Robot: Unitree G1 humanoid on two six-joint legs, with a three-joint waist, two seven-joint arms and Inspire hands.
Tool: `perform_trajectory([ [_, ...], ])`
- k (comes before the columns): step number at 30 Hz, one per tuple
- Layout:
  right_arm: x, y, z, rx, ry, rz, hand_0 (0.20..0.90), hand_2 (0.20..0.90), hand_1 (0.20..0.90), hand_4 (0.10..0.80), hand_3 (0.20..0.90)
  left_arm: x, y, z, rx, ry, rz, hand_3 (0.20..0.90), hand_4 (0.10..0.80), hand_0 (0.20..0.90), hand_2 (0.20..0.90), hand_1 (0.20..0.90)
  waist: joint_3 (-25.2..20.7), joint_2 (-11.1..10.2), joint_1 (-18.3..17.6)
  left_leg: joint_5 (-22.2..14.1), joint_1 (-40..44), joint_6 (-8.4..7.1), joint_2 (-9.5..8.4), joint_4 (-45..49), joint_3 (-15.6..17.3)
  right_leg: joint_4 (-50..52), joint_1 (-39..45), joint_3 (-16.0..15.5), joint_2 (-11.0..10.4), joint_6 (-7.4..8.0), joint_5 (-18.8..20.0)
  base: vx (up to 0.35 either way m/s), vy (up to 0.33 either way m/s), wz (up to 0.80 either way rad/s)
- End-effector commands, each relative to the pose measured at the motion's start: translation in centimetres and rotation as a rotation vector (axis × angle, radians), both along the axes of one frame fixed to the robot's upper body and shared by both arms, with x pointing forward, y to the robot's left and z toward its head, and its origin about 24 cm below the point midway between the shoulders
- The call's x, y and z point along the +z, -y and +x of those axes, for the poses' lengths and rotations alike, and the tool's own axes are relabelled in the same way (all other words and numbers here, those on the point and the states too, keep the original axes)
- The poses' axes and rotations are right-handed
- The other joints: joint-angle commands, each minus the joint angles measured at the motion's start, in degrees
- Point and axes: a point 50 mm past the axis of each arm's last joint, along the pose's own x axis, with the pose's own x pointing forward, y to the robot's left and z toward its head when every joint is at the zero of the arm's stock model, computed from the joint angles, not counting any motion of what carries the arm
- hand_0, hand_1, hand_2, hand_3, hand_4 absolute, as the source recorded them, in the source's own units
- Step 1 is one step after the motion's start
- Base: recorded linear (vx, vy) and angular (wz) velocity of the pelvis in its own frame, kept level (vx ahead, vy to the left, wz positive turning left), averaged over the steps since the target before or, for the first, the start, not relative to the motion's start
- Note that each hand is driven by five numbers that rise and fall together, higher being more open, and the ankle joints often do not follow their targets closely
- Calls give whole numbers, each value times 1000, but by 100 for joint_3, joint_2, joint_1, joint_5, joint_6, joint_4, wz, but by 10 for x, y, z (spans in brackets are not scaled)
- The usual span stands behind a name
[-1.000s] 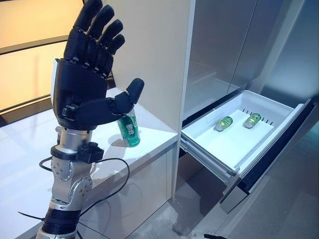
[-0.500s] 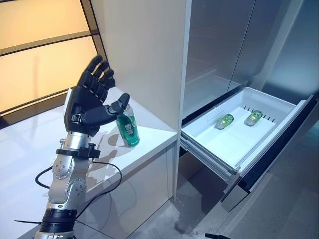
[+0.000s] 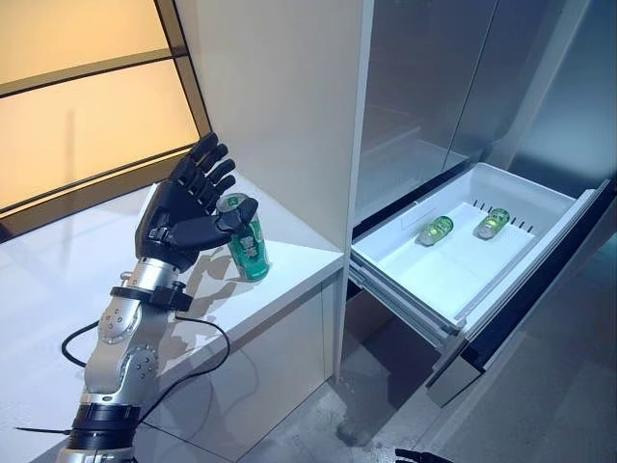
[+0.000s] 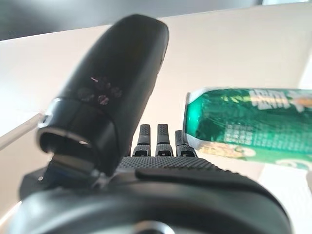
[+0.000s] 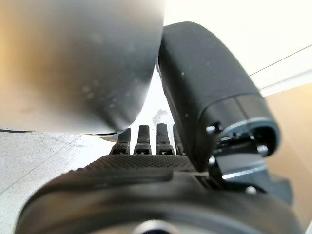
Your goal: Put drinks into fridge and close the fridge
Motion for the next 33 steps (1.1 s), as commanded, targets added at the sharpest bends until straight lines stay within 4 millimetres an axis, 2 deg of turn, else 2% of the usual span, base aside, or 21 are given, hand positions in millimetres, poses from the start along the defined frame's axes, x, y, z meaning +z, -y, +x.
perform_trajectory([
  [1, 1, -1, 3, 46, -7, 4, 900, 900, 900, 800, 900, 46, -17, 5, 66, 178, 87, 900, 800, 900, 900, 900, -103, 14, -123, -460, 64, -5, -157, 77, 37, 597, -71, 54, 157, 196, -718, 0, 0, 0],
  [33, 0, 3, -1, 2, -13, -1, 900, 900, 900, 800, 900, 47, -19, 19, 102, 99, 146, 900, 800, 900, 900, 900, -157, 54, -361, -480, 93, 24, -177, 100, 287, 537, -140, 305, 198, 259, -615, 1, 1, -2],
])
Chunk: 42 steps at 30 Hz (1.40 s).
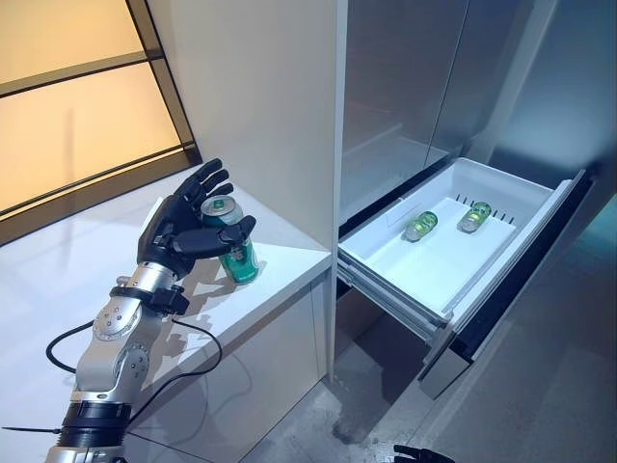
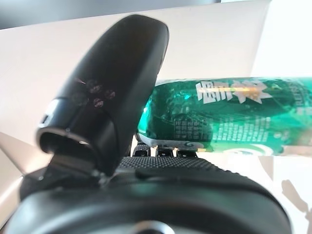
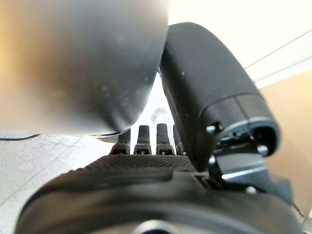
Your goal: Put drinks into fridge and close the fridge
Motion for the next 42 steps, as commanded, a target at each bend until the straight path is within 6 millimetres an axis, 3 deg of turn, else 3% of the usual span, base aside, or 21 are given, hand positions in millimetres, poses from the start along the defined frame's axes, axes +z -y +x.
perform_trajectory([
  [1, -1, 5, -5, 13, -30, -8, 900, 900, 900, 800, 900, 60, -9, 15, 35, 220, 68, 900, 800, 900, 900, 900, -178, 58, -121, -478, 22, 23, -196, 107, 136, 512, -121, 155, 174, 273, -642, 1, 2, -8],
  [18, -1, 6, -7, 4, -33, -11, 900, 900, 900, 800, 900, 48, -18, 23, 89, 157, 60, 900, 800, 900, 900, 900, -180, 66, -209, -501, 33, 55, -217, 121, 230, 505, -158, 246, 159, 309, -597, 5, 5, -6],
  [30, -2, 5, -8, -2, -35, -12, 900, 900, 900, 800, 900, 51, -18, 24, 77, 158, 44, 900, 800, 900, 900, 900, -176, 73, -215, -515, 34, 79, -233, 134, 231, 530, -181, 270, 158, 310, -595, 0, 0, 0],
  [31, -2, 5, -8, -3, -35, -13, 900, 900, 900, 800, 900, 53, -17, 23, 74, 170, 39, 669, 569, 702, 702, 702, -173, 74, -216, -516, 32, 82, -235, 138, 230, 534, -182, 272, 158, 308, -596, 0, 0, 0],
  [32, -2, 5, -8, -4, -35, -13, 900, 900, 900, 800, 900, 54, -16, 23, 69, 181, 30, 499, 399, 556, 556, 556, -174, 74, -214, -518, 31, 83, -234, 140, 230, 535, -184, 271, 155, 308, -596, 0, 0, 0],
  [33, -2, 5, -9, -6, -35, -13, 900, 900, 900, 800, 900, 57, -15, 23, 56, 202, 12, 236, 136, 331, 331, 331, -179, 75, -208, -521, 30, 84, -234, 138, 230, 533, -185, 270, 153, 309, -598, 0, 0, 0],
  [35, -3, 6, -10, -8, -36, -13, 900, 900, 900, 800, 900, 59, -14, 22, 36, 221, -16, 200, 100, 300, 300, 300, -188, 76, -201, -521, 32, 85, -233, 134, 232, 532, -185, 267, 152, 309, -598, 0, 0, 0],
  [42, -2, 6, -8, -19, -8, -5, 900, 900, 900, 800, 900, 68, -1, 18, -68, 295, -102, 200, 100, 300, 300, 300, -192, 84, -189, -531, 43, 86, -231, 130, 218, 549, -188, 261, 150, 304, -611, 0, 0, 0],
])
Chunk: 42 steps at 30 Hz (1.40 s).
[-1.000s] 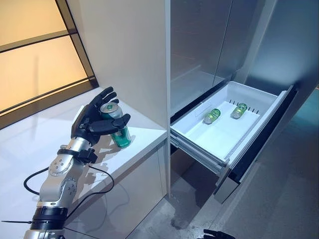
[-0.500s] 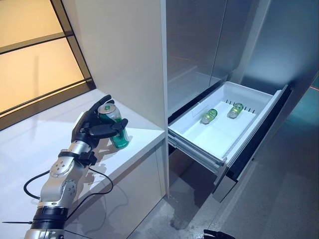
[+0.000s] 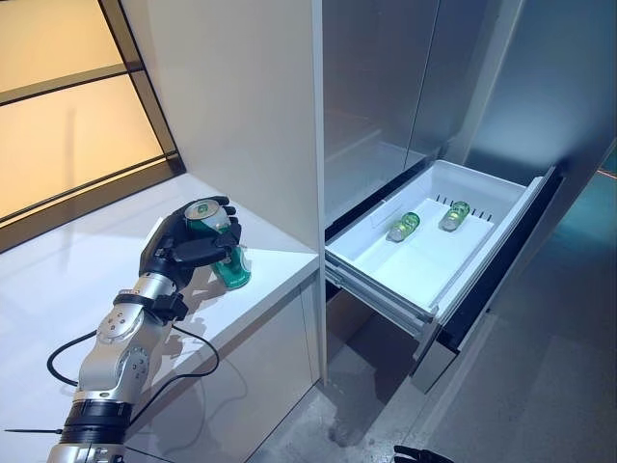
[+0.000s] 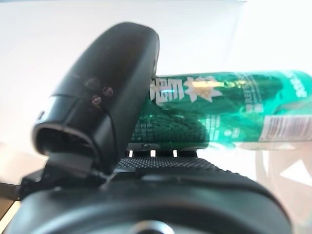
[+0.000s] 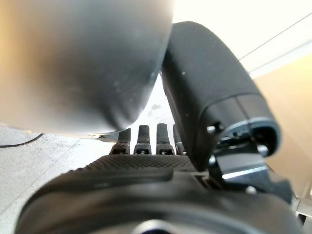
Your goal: Put drinks into fridge and close the fridge
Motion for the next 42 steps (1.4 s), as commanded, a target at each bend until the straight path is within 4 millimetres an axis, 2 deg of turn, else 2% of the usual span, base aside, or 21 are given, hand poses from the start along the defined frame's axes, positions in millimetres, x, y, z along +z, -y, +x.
perform_trajectory([
  [1, 0, 6, -2, -20, 3, 0, 900, 900, 900, 800, 900, 95, 14, 13, -138, 443, -68, 200, 100, 300, 300, 300, -73, 101, -106, -532, 44, 82, -242, 141, 7, 550, -94, 49, 133, 311, -692, 0, 0, 0],
  [5, 6, 1, 19, 22, 120, 19, 900, 900, 900, 800, 900, 101, 34, 10, -284, 479, -134, 200, 100, 300, 300, 300, -78, 104, -107, -537, 40, 85, -241, 152, -7, 571, -98, 45, 130, 300, -704, 0, 0, 0],
  [7, 14, -5, 38, 82, 232, 30, 900, 900, 900, 800, 900, 105, 48, 6, -389, 507, -161, 200, 100, 300, 300, 300, -74, 104, -111, -539, 51, 87, -240, 145, -24, 589, -99, 33, 124, 300, -709, 0, 0, 0],
  [8, 16, -6, 42, 93, 253, 30, 900, 900, 900, 800, 900, 105, 51, 6, -406, 510, -166, 200, 100, 300, 300, 300, -76, 103, -113, -539, 53, 88, -241, 142, -27, 588, -99, 29, 123, 300, -709, 0, 0, 0],
  [9, 25, -13, 59, 128, 343, 35, 900, 900, 900, 800, 900, 107, 60, 4, -467, 527, -181, 200, 100, 300, 300, 300, -71, 95, -118, -536, 53, 89, -243, 139, -34, 586, -96, 18, 115, 302, -706, 0, 0, 0],
  [11, 33, -18, 71, 162, 419, 39, 900, 900, 900, 800, 900, 108, 65, 3, -515, 538, -197, 200, 100, 300, 300, 300, -71, 90, -126, -531, 57, 91, -244, 128, -36, 583, -95, 14, 113, 304, -704, 0, 0, 0],
  [12, 48, -30, 89, 207, 528, 56, 900, 900, 900, 800, 900, 109, 74, 0, -580, 555, -215, 200, 100, 300, 300, 300, -74, 78, -154, -527, 59, 93, -245, 118, -41, 577, -96, 16, 110, 307, -700, 0, 0, 0],
  [15, 81, -57, 114, 299, 700, 147, 900, 900, 900, 800, 900, 109, 84, -6, -675, 589, -227, 200, 100, 300, 300, 300, -61, 53, -224, -521, 69, 93, -237, 112, -23, 586, -104, 12, 98, 316, -692, 0, 0, 0],
  [16, 84, -59, 115, 307, 712, 160, 900, 900, 900, 800, 900, 109, 85, -7, -682, 592, -228, 200, 100, 300, 300, 300, -62, 50, -232, -520, 72, 93, -237, 112, -21, 585, -102, 11, 97, 316, -692, 0, 0, 0],
  [19, 116, -76, 127, 381, 846, 314, 900, 900, 900, 800, 900, 107, 92, -14, -762, 634, -220, 200, 100, 300, 300, 300, -46, 23, -279, -501, 83, 93, -233, 108, -17, 582, -94, 24, 97, 316, -683, 0, 0, 0],
  [21, 147, -81, 139, 440, 960, 405, 900, 900, 900, 800, 900, 104, 94, -22, -811, 660, -203, 200, 100, 300, 300, 300, -51, 5, -286, -482, 94, 91, -229, 101, -24, 573, -81, 29, 102, 315, -670, -1, -7, -2],
  [23, 171, -82, 146, 472, 1040, 440, 900, 900, 900, 800, 900, 101, 95, -26, -841, 673, -193, 200, 100, 300, 300, 300, -60, -4, -286, -469, 96, 91, -223, 92, -27, 564, -79, 36, 107, 311, -661, 0, 0, 0],
  [24, 198, -82, 153, 500, 1130, 487, 900, 900, 900, 800, 900, 99, 96, -31, -865, 687, -176, 200, 100, 300, 300, 300, -65, -17, -285, -458, 88, 95, -217, 89, -24, 561, -86, 52, 111, 308, -650, 0, 0, 0],
  [26, 228, -82, 158, 515, 1240, 546, 900, 900, 900, 800, 900, 97, 97, -36, -894, 701, -158, 200, 100, 300, 300, 300, -75, -25, -279, -451, 78, 107, -217, 85, -28, 557, -97, 78, 119, 303, -639, -3, -3, -2],
  [30, 266, -89, 159, 572, 1361, 663, 900, 900, 900, 800, 900, 95, 102, -42, -942, 708, -144, 200, 100, 300, 300, 300, -88, -39, -255, -453, 56, 136, -230, 87, -49, 543, -117, 122, 125, 296, -620, -9, -5, -10],
  [35, 282, -97, 156, 651, 1378, 750, 900, 900, 900, 800, 900, 94, 107, -44, -956, 694, -119, 200, 100, 300, 300, 300, -103, -51, -229, -438, 19, 147, -239, 103, -52, 520, -134, 137, 121, 290, -592, -11, -2, -5],
  [42, 295, -112, 152, 818, 1349, 825, 900, 900, 900, 800, 900, 93, 119, -38, -980, 637, -110, 200, 100, 300, 300, 300, -100, -96, -206, -415, -12, 143, -251, 127, -65, 515, -142, 115, 102, 289, -552, 0, 0, 0],
])
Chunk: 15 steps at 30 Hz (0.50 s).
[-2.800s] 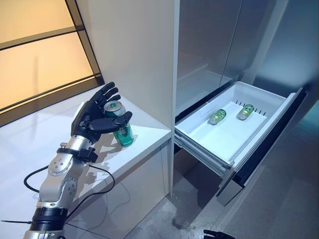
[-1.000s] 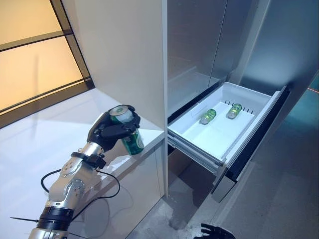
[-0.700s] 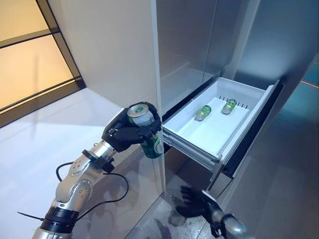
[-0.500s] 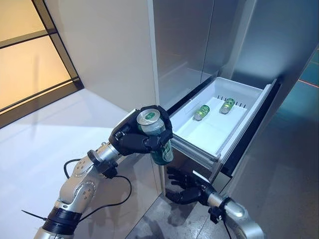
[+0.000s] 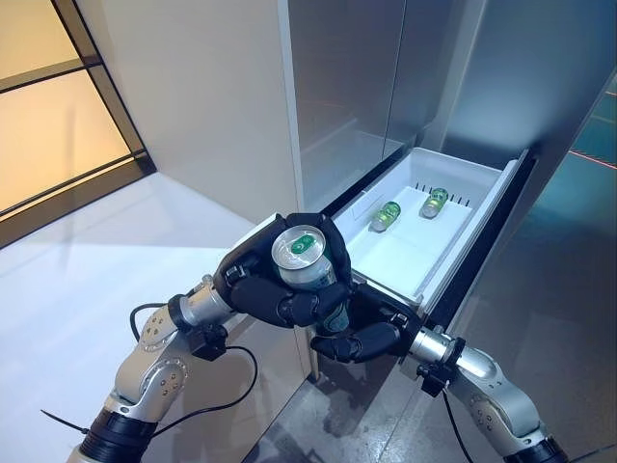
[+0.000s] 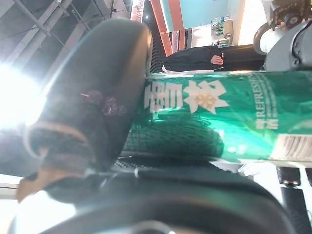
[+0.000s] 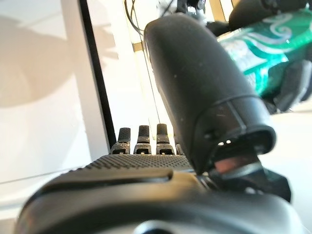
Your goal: Put drinks into fridge and close the fridge
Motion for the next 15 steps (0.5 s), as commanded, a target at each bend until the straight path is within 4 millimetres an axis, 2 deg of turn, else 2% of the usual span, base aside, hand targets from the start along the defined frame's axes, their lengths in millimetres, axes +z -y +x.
perform_trajectory([
  [1, 68, -28, 5, 224, 277, 164, 900, 900, 900, 800, 900, 54, 13, 6, -44, 242, -121, 200, 100, 300, 300, 300, -258, -103, 78, -404, 6, 133, -259, 102, -236, 513, -43, -57, 83, 274, -606, 0, 0, 0],
  [7, 78, -39, 2, 351, 291, 160, 900, 900, 900, 800, 900, 54, 20, 12, -39, 226, -86, 200, 100, 300, 300, 300, -258, -132, 104, -395, 9, 125, -268, 98, -264, 497, -26, -93, 80, 264, -589, 0, 0, 0],
  [15, 97, -50, 3, 406, 389, 172, 900, 900, 900, 800, 900, 48, 26, 20, -50, 174, -70, 200, 100, 300, 300, 300, -245, -152, 147, -396, -7, 119, -287, 130, -308, 495, -14, -126, 64, 257, -576, 0, 0, 0],
])
